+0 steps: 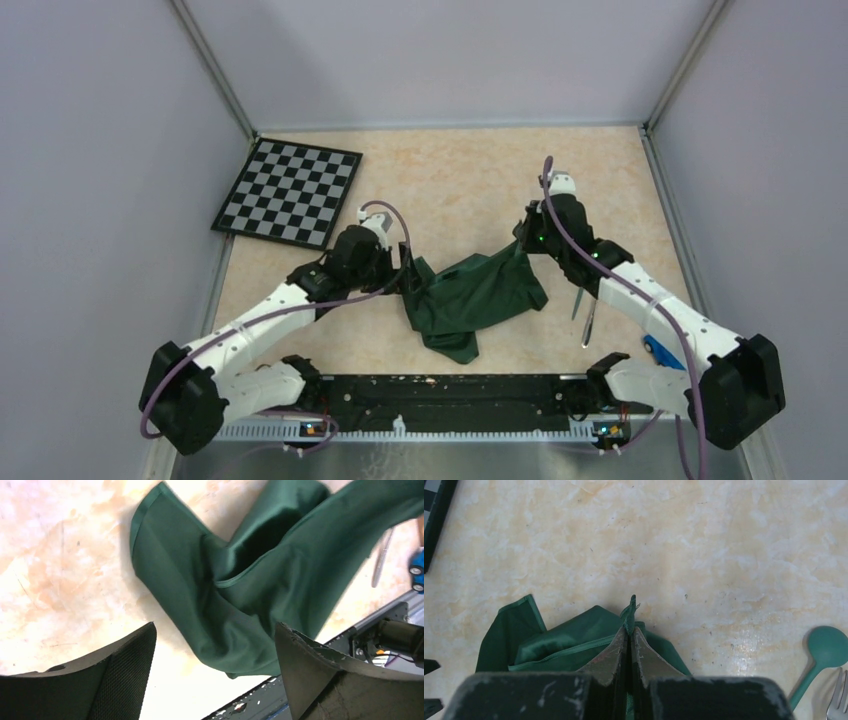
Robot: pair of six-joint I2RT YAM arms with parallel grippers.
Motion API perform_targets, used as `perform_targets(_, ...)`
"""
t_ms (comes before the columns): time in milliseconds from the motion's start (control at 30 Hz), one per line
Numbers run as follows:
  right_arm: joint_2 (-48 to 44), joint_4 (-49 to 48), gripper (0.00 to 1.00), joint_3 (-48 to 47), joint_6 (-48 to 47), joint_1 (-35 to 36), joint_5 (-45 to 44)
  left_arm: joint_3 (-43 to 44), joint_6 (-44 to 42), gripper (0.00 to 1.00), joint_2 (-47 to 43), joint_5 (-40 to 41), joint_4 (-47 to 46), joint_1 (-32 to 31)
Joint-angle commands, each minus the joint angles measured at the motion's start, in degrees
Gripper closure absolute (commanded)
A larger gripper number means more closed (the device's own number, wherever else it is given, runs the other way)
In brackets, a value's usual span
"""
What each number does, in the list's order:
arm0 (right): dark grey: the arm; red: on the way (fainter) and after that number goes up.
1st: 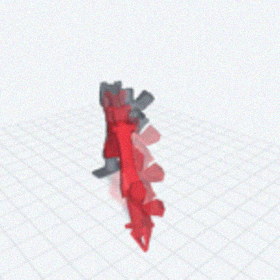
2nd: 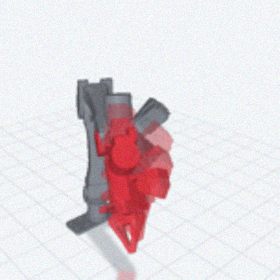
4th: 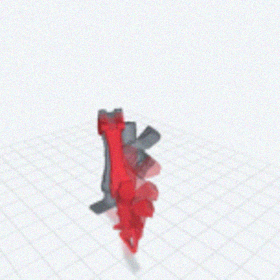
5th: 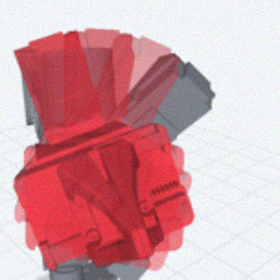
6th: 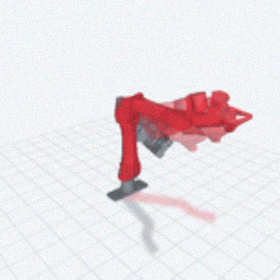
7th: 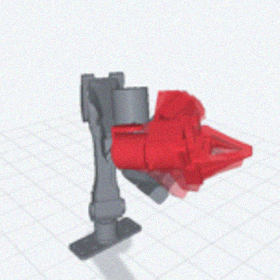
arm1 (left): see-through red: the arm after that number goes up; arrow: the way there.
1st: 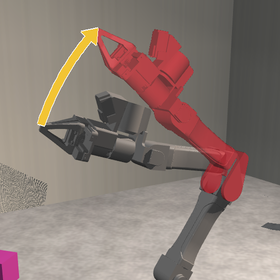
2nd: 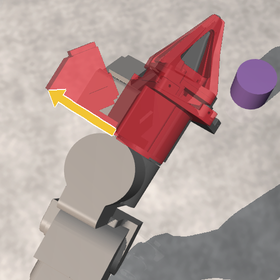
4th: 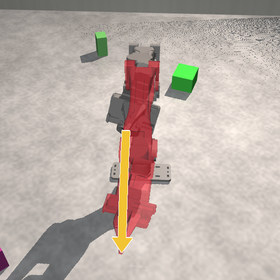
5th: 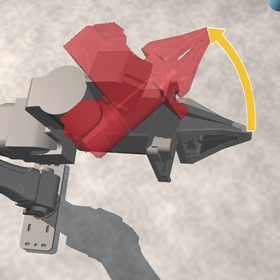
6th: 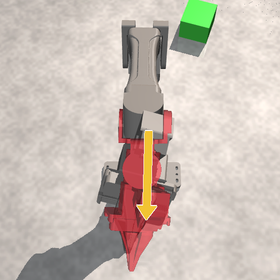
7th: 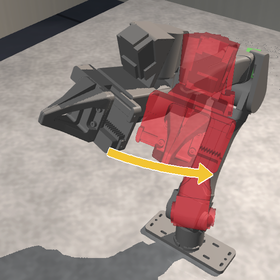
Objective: Fold the napkin into a case and place the utensils inside
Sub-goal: Pick up the crumpled napkin from the center of the board.
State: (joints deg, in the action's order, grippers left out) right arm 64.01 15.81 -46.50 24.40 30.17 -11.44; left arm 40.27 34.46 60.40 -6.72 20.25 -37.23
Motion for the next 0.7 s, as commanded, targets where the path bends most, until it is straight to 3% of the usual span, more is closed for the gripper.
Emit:
perform_targets(0, -2.4, -0.1, 1.0, -0.1, -0.8, -0.6, 1.1, -4.1, 3.2, 0.11, 4.2, -1.4, -3.4, 1.8)
perform_targets(133, -3.5, 0.1, 1.0, -0.7, -0.9, -0.6, 1.8, -4.9, 3.1, 0.17, 9.8, -2.3, -6.7, 2.2)
perform_targets(200, -3.7, 0.3, 1.0, -1.6, -1.2, -0.6, 1.9, -3.5, 1.8, 0.25, 13.4, -3.0, -6.4, 2.1)
perform_targets(267, -3.7, 0.9, 1.0, -3.1, -1.6, -0.6, 2.0, -2.6, 0.6, 0.43, 16.5, -2.1, -7.2, 2.3)
perform_targets(333, -4.0, 1.6, 1.0, -5.1, -2.2, -0.6, 2.3, -0.7, -0.2, 0.77, 17.4, -1.3, -6.5, 3.5)
perform_targets(400, -4.4, 3.2, 1.0, -8.0, -3.5, -0.6, 2.9, 1.3, -0.6, 0.95, 14.0, 0.3, -5.4, 4.4)
perform_targets(433, -4.7, 4.4, 1.0, -10.7, -4.7, -0.6, 3.6, 2.5, -1.1, 0.99, 11.0, 2.2, -4.6, 4.5)
perform_targets(533, -8.3, 5.9, 1.0, -15.3, -9.7, -0.6, 8.3, 7.5, -4.0, 1.0, 0.3, 7.7, -1.6, 4.5)
perform_targets(667, -17.7, 3.4, 1.0, -18.2, -14.6, -0.6, 19.8, 12.2, -11.2, 1.0, -16.8, 5.6, -2.5, 4.4)
